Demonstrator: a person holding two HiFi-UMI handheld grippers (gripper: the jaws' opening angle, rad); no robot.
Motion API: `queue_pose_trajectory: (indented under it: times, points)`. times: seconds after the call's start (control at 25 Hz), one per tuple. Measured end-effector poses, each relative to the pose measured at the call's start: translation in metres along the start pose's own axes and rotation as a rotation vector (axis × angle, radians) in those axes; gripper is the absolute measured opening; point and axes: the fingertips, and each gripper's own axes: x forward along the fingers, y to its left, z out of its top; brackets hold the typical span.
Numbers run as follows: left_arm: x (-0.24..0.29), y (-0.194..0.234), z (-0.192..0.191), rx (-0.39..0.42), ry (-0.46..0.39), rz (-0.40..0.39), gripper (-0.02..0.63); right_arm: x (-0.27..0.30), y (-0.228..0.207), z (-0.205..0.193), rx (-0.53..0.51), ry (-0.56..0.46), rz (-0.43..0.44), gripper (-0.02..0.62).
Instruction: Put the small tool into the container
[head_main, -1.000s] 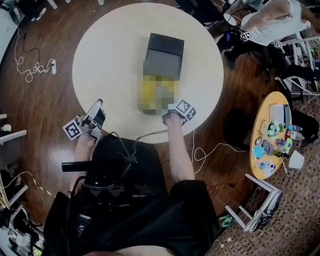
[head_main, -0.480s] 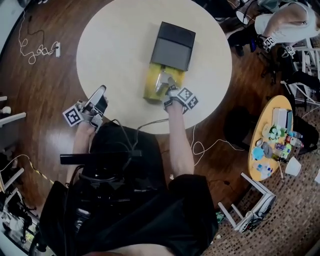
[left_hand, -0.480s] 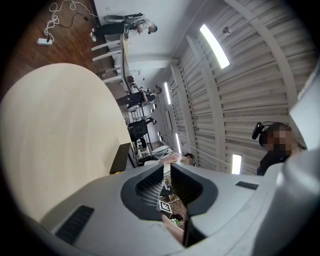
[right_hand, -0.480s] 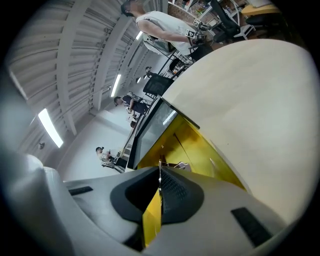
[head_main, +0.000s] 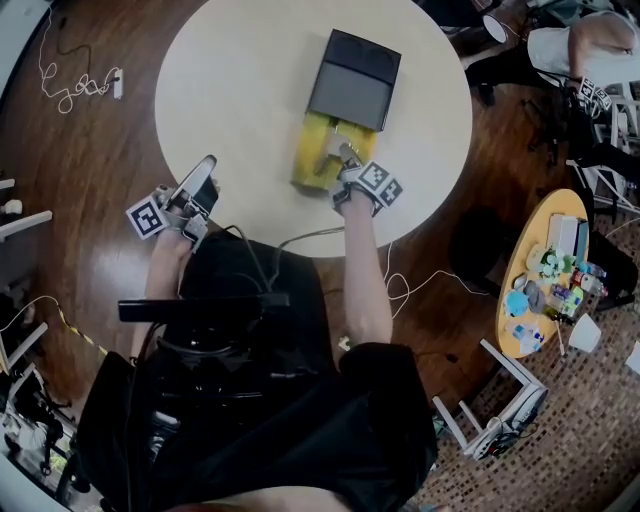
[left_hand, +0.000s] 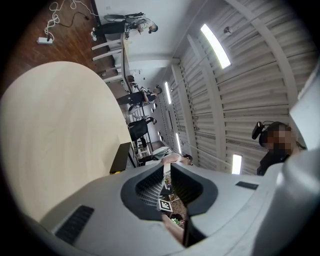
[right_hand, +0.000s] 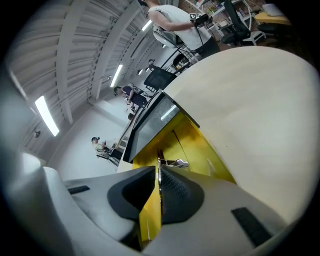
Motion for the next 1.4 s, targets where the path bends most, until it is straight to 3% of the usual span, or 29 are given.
queue_pose_trajectory:
  times: [0.12, 0.28, 0.44, 0.76, 0.92, 1.04, 1.16, 1.4]
  points:
    - [0.000, 0.000, 0.000, -0.006, -0.001, 0.004, 0.041, -0.002, 0.001, -0.002, -0.014, 0.020, -0.020, 0.045]
    - [0.002, 0.000, -0.001, -0.005, 0.007, 0.002, 0.041, -0.005, 0.005, -0.005, -0.010, 0.047, -0.018, 0.138]
    - [0.004, 0.002, -0.002, -0.006, 0.018, 0.001, 0.041, -0.013, 0.013, -0.005, -0.023, 0.050, 0.005, 0.183]
    - [0.008, 0.004, -0.008, -0.016, 0.038, 0.002, 0.041, -0.048, 0.017, -0.010, -0.124, 0.061, 0.028, 0.186]
    - [0.013, 0.004, -0.011, -0.020, 0.049, -0.001, 0.041, -0.060, 0.025, -0.017, -0.226, 0.095, 0.058, 0.186]
    - [0.014, 0.004, -0.010, -0.018, 0.055, -0.005, 0.041, -0.067, 0.037, -0.030, -0.344, 0.137, 0.078, 0.186]
    - [0.015, 0.003, -0.011, -0.021, 0.054, -0.003, 0.041, -0.072, 0.036, -0.043, -0.535, 0.185, 0.047, 0.186]
    - [0.013, 0.004, -0.014, -0.021, 0.056, 0.006, 0.041, -0.080, 0.018, -0.069, -1.060, 0.307, -0.051, 0.184]
